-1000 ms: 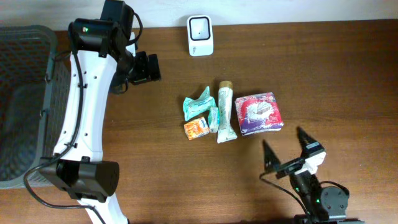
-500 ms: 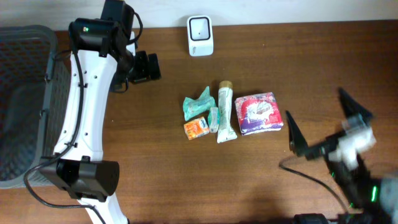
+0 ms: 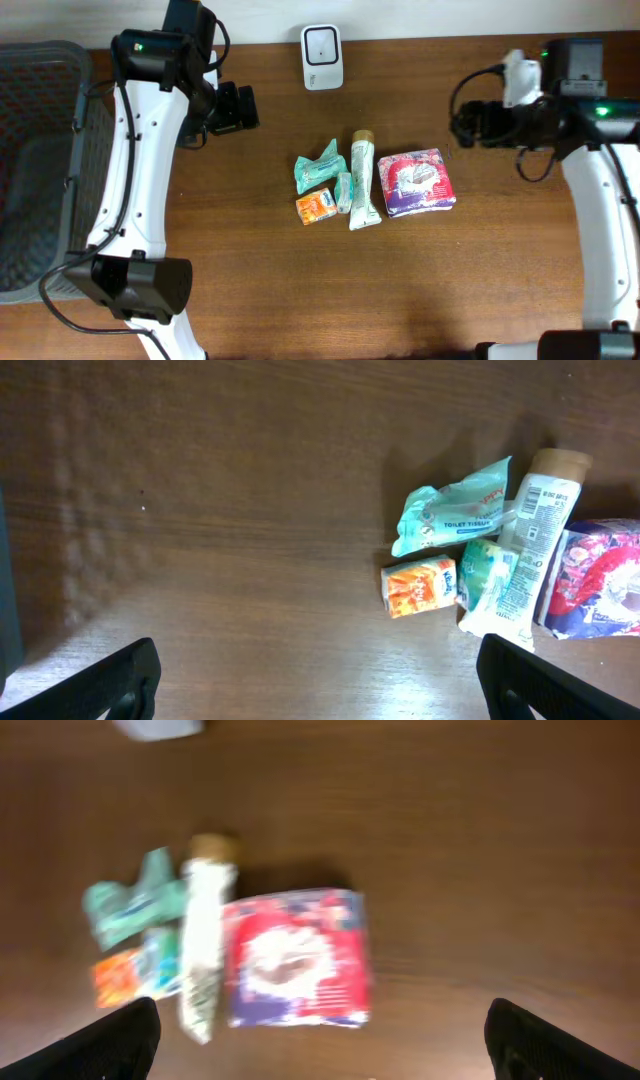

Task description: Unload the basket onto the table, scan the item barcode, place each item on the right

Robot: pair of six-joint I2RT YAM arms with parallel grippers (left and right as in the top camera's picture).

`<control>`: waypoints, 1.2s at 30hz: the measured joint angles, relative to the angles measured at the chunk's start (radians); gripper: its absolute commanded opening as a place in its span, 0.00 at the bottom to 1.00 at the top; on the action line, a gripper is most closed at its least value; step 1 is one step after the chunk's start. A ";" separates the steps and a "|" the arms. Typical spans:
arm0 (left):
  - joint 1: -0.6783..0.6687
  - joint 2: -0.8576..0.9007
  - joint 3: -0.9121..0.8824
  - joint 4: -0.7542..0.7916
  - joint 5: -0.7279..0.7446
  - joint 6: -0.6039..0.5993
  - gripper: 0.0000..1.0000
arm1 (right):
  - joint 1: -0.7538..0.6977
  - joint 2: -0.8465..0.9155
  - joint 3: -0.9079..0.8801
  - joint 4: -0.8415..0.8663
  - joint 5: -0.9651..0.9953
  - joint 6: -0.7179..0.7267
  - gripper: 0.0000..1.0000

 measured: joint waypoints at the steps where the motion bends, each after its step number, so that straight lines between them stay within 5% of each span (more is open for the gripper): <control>1: 0.000 0.000 0.000 0.000 0.000 0.000 0.99 | -0.038 0.039 0.002 -0.016 0.032 0.021 0.99; 3: 0.000 0.000 0.000 0.000 0.000 0.000 0.99 | -0.049 0.113 -0.007 -0.016 0.051 0.031 0.85; 13: 0.000 0.000 0.000 0.000 0.000 0.000 0.99 | -0.049 0.564 -0.023 -0.070 -0.266 -0.289 0.75; 16: 0.000 0.000 0.000 0.000 0.000 0.000 0.99 | -0.049 0.577 -0.068 -0.030 -0.319 -0.332 0.41; 18: 0.000 0.000 0.000 0.000 0.000 0.000 0.99 | -0.048 0.579 -0.112 -0.019 -0.364 -0.337 0.07; 19: 0.000 0.000 0.000 0.000 0.000 0.000 0.99 | -0.041 0.579 -0.121 -0.027 -0.391 -0.340 0.04; 24: 0.000 0.000 0.000 0.000 0.000 0.000 0.99 | 0.066 0.574 -0.051 -0.050 -0.372 -0.209 0.04; 31: 0.000 0.000 0.000 0.000 0.000 0.000 0.99 | 0.345 0.343 0.113 -0.192 0.659 0.298 0.04; 36: 0.000 0.000 0.000 0.001 0.000 0.000 0.99 | 0.326 0.352 -0.023 -0.119 0.822 0.378 0.12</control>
